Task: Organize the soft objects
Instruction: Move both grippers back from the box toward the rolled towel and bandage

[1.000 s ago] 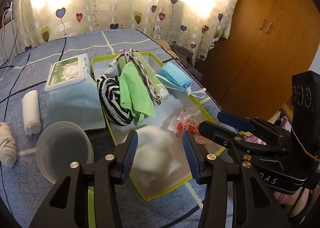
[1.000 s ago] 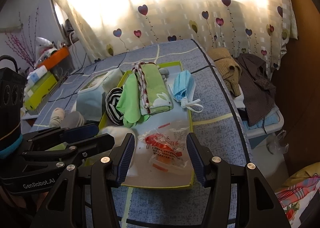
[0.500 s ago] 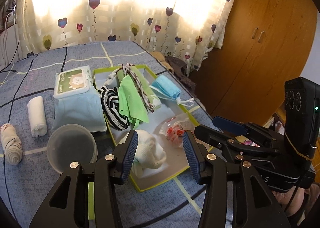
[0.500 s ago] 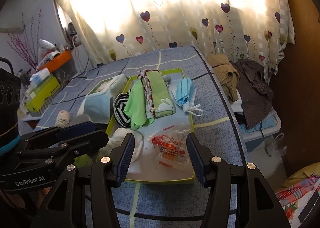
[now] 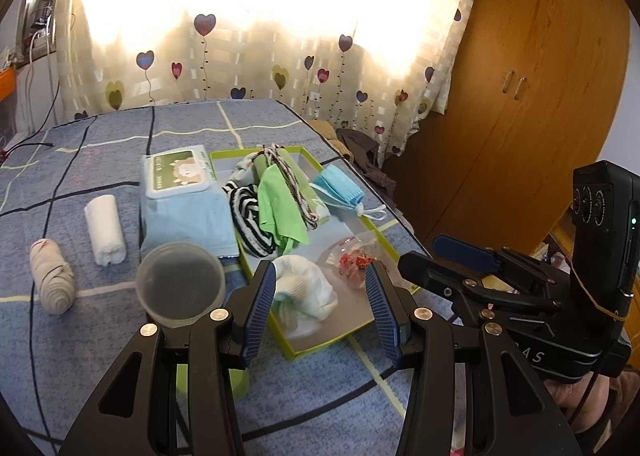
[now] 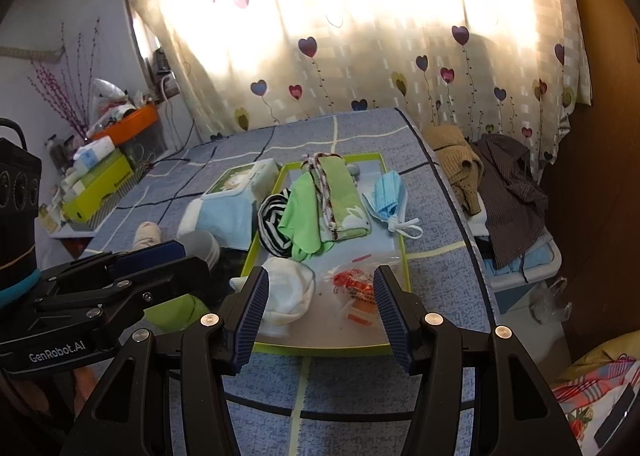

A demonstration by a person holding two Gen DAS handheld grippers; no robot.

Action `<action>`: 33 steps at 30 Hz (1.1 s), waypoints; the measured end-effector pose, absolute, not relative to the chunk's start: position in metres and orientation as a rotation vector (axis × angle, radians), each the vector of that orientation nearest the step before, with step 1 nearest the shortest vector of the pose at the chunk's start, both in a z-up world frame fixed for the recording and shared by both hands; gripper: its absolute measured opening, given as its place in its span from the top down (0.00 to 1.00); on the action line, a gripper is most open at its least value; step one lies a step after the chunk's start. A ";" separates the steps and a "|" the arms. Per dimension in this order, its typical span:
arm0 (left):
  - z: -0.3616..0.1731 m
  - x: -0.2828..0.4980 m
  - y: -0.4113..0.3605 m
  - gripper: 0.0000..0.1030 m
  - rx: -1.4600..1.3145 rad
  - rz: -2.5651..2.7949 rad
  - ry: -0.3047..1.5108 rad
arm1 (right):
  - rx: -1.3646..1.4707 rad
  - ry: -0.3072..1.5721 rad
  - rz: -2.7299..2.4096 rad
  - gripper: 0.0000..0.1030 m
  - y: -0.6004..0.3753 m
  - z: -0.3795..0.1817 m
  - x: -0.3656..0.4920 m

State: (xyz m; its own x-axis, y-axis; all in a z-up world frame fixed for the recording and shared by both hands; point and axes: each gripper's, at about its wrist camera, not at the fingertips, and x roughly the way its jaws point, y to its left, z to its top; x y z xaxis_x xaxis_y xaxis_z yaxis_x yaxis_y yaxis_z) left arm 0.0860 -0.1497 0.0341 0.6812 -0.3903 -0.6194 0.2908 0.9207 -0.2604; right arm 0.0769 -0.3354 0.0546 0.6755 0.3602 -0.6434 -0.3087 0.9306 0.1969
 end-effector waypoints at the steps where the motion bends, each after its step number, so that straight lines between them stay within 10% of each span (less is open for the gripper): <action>1: 0.034 0.084 -0.149 0.53 -0.145 -0.382 0.726 | 0.071 0.737 0.377 0.47 -0.334 0.056 0.076; 33: 0.041 0.058 -0.066 0.53 -0.232 -0.244 0.678 | -0.023 0.724 0.456 0.42 -0.264 0.078 0.061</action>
